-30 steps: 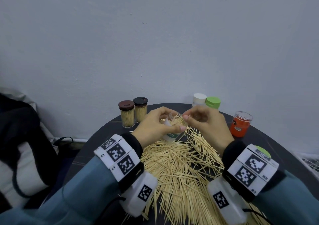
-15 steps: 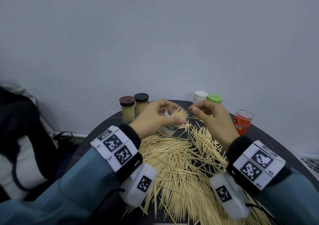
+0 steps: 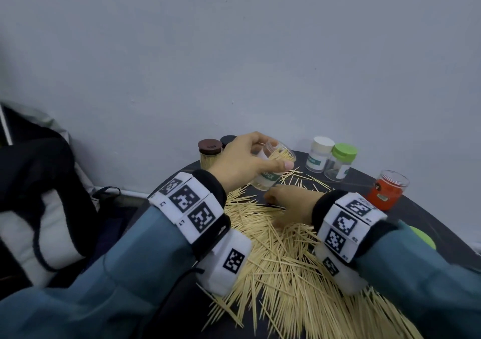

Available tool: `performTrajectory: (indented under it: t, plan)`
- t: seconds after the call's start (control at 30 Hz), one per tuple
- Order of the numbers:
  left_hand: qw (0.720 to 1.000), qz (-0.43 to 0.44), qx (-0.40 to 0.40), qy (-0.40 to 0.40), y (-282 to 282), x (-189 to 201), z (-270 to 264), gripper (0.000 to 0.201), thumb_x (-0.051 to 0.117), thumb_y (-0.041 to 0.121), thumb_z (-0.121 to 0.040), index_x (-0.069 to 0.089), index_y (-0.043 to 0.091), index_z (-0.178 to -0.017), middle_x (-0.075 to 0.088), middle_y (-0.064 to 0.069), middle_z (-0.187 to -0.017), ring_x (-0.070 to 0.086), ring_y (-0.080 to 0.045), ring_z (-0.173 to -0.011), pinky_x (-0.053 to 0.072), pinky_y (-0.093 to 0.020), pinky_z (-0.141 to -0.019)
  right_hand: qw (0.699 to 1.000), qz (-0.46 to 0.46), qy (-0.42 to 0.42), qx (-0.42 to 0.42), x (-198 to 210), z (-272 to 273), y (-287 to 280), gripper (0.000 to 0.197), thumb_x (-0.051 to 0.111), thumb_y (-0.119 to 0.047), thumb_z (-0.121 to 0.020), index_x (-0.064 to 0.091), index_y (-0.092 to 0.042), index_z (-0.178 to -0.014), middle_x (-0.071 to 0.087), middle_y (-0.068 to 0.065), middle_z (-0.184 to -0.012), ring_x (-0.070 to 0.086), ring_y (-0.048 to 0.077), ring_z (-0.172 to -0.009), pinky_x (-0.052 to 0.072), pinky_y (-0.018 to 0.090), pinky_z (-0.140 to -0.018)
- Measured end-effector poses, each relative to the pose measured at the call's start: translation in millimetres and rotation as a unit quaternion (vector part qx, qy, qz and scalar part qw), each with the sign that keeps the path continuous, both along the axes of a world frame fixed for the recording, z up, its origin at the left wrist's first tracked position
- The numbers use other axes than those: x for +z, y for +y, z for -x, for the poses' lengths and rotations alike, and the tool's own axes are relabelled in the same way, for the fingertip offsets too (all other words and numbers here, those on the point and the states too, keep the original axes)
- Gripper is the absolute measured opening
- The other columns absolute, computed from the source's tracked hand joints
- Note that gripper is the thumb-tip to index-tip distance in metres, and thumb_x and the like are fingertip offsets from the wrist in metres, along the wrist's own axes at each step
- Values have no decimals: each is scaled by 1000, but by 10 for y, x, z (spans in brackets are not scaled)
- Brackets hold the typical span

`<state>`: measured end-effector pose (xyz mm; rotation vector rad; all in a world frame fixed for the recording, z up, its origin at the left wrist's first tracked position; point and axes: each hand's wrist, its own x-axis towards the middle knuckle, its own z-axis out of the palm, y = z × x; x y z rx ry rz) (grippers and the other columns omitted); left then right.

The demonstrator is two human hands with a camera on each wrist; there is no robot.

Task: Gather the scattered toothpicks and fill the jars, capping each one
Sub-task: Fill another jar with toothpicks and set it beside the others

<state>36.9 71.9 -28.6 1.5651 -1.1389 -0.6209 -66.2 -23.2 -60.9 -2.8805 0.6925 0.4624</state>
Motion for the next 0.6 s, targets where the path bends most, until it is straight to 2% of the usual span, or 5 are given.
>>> performTrajectory:
  t: [0.13, 0.27, 0.33, 0.47, 0.6]
  plan:
    - [1000, 3, 7, 7, -2, 8, -32, 50, 80, 33, -68, 60, 20, -112, 64, -2, -112, 60, -15, -106, 49, -32, -93, 999, 20, 30, 25, 8, -97, 18, 44, 63, -18, -86, 48, -8, -126, 49, 8, -129, 49, 22, -115, 39, 26, -94]
    - [1000, 3, 4, 7, 1, 19, -46, 52, 80, 35, -67, 59, 21, -113, 63, -2, -115, 58, -16, -108, 49, -37, -96, 997, 52, 41, 49, -31, -87, 38, 35, 54, -15, -90, 48, -6, -123, 49, 9, -128, 48, 22, -115, 38, 25, -91]
    - [1000, 2, 4, 5, 2, 24, -45, 53, 81, 36, -67, 59, 21, -113, 62, -2, -116, 58, -16, -109, 48, -37, -96, 996, 56, 48, 58, -44, -70, 40, 32, 50, -13, -92, 48, -5, -122, 50, 10, -128, 48, 23, -115, 37, 27, -92]
    - [1000, 1, 10, -2, 12, 26, -33, 53, 80, 36, -69, 59, 21, -115, 62, -1, -116, 56, -13, -109, 46, -28, -92, 993, 60, 78, 72, -64, -28, 41, 34, 47, -14, -94, 44, -1, -125, 48, 13, -130, 46, 24, -119, 35, 28, -95]
    - [1000, -1, 8, 1, 22, 36, -26, 52, 80, 35, -69, 59, 21, -114, 63, -1, -115, 58, -14, -108, 48, -29, -91, 992, 60, 94, 65, -71, 17, 57, 33, 42, -12, -96, 41, 1, -126, 46, 15, -131, 45, 25, -120, 34, 29, -96]
